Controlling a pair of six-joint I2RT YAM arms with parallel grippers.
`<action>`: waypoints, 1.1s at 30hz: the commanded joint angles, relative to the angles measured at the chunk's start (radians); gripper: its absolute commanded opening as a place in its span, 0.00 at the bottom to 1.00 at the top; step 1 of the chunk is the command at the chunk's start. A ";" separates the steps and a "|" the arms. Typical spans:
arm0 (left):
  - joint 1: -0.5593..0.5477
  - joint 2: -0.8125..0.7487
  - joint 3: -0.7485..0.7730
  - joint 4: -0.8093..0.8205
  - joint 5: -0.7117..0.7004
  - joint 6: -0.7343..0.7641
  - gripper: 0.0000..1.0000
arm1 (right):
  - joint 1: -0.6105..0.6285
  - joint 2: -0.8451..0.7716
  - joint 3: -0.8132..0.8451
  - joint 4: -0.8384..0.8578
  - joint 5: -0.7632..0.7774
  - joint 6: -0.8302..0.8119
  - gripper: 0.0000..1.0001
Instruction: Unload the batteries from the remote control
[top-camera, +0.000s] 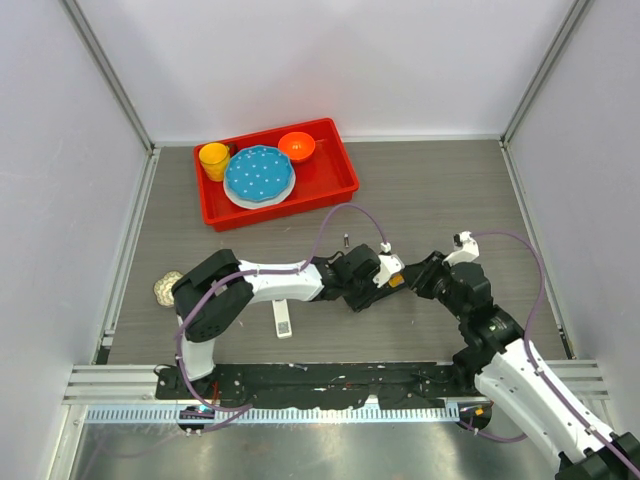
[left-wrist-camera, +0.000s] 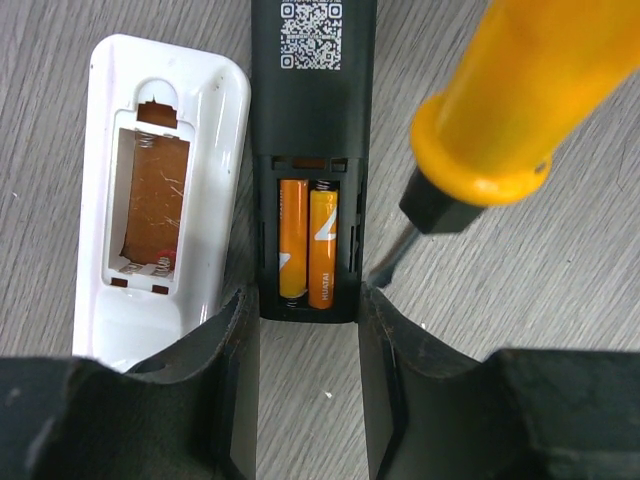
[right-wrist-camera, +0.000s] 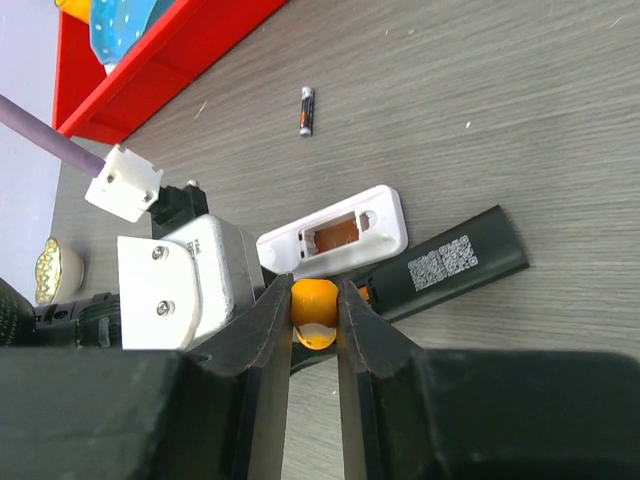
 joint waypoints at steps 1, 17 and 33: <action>0.004 0.024 -0.040 -0.034 0.005 -0.006 0.00 | 0.009 -0.026 0.036 0.105 0.104 -0.012 0.01; 0.004 0.036 -0.028 -0.042 0.015 -0.001 0.00 | 0.009 0.167 0.032 0.224 0.147 -0.083 0.01; 0.004 0.041 -0.026 -0.045 0.017 -0.001 0.00 | 0.009 0.156 -0.001 0.144 0.129 -0.101 0.01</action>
